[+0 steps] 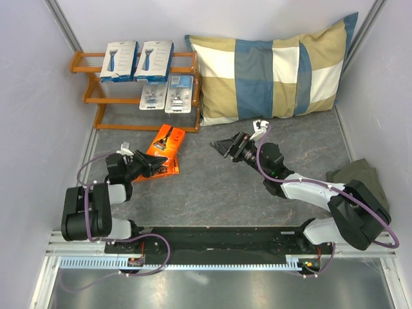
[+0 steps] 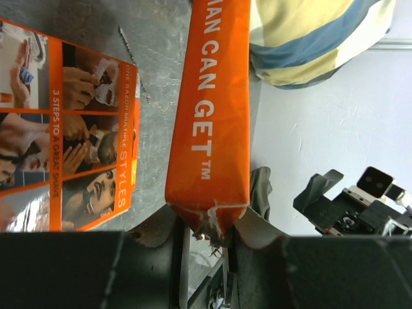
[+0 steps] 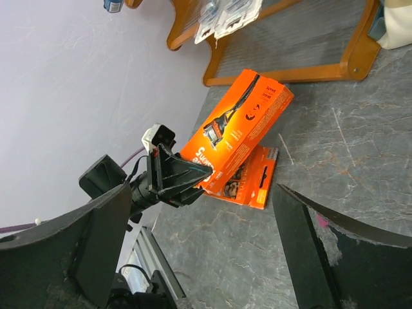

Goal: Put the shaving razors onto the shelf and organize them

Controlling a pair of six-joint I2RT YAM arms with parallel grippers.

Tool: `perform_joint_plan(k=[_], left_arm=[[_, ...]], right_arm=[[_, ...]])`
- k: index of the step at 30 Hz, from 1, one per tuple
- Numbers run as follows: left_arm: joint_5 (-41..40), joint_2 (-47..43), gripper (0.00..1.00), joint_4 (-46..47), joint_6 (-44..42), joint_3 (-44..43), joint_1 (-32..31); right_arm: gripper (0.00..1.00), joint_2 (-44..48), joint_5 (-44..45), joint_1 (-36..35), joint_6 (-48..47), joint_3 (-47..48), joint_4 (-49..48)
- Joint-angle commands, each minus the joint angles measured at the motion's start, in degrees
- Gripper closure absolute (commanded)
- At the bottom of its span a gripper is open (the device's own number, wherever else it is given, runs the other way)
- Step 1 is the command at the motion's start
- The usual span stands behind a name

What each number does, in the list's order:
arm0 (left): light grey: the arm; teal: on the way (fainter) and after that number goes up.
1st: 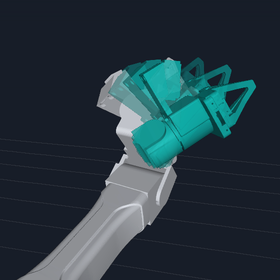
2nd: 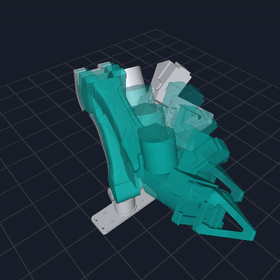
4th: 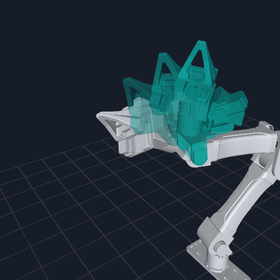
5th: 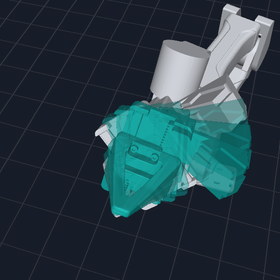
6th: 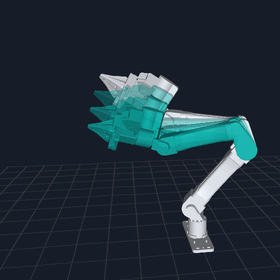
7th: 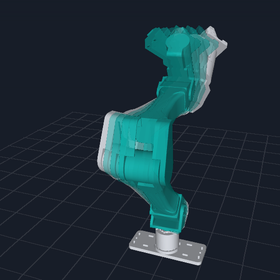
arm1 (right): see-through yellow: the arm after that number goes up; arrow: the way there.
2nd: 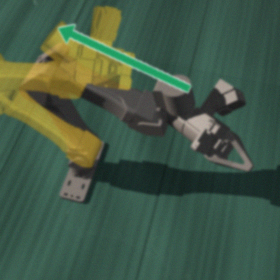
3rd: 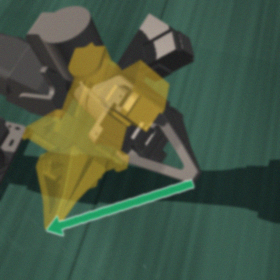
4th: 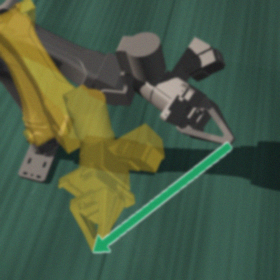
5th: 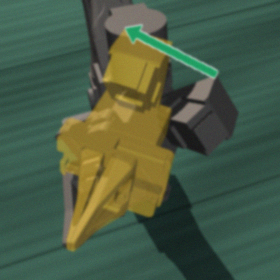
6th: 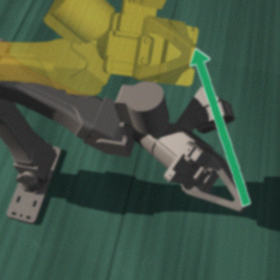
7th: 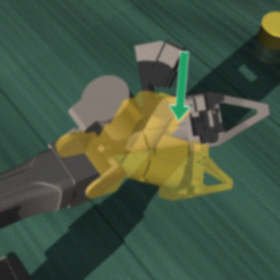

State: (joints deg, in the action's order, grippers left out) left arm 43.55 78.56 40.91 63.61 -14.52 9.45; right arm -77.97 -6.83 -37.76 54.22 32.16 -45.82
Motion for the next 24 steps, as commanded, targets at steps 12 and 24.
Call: perform_joint_plan(k=[12,24], left_arm=[[-8.39,20.91,0.98,36.95,13.2,-2.79,-5.85],[-11.81,29.89,0.98,40.22,14.43,-12.27,-10.67]], right_arm=[[0.02,1.42,-1.87,2.95,-0.25,-2.1,-2.08],[0.02,1.77,-2.49,4.62,-0.25,-2.54,-1.99]])
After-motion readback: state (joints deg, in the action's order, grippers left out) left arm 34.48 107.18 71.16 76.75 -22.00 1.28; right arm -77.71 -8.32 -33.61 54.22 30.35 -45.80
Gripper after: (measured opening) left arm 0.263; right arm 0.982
